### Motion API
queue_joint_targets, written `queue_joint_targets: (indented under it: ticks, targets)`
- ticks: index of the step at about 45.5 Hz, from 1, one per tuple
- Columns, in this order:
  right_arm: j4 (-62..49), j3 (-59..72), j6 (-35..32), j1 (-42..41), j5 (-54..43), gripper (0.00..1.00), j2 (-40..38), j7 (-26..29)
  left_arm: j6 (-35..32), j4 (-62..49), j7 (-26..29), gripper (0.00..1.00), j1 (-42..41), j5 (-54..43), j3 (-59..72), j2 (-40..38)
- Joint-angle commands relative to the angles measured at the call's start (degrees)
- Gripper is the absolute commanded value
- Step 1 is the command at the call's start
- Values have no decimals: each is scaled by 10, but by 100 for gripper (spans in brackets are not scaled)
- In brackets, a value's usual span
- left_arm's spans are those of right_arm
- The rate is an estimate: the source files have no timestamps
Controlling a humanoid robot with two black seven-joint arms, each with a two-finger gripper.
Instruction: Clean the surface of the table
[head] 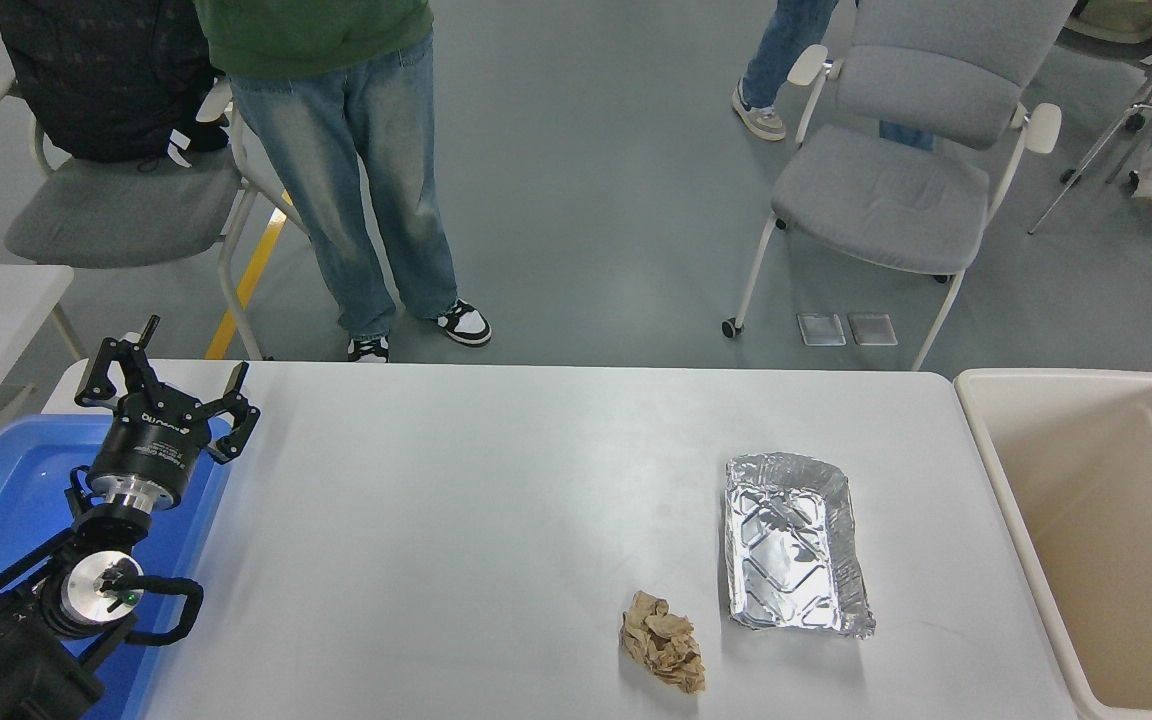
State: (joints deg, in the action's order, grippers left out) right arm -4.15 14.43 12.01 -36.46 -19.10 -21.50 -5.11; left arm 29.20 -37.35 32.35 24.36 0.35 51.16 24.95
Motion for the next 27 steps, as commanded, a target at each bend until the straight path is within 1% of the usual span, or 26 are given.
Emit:
queue_joint_targets:
  ticks: [1,8,11,15,20,27]
  targets:
    - [0,0,-2,-12,34,99,-6,-1,0,0,0,99,0,0,0,0]
    - [13,-5,-18,-16,34,99,-36,-2,0,0,0,99,0,0,0,0]
    - [52,-36,-26,-28,35,99,-62,-2,0,0,0,99,0,0,0,0]
    - [120,-117,-30,-41,35,100,-96,-2,0,0,0,99,0,0,0,0]
    - [215,-248,-30,-36,28,100,-154,-2,0,0,0,99,0,0,0,0]
    - [303,-370,-30,-25,28,100,-166,-2,0,0,0,99,0,0,0,0]
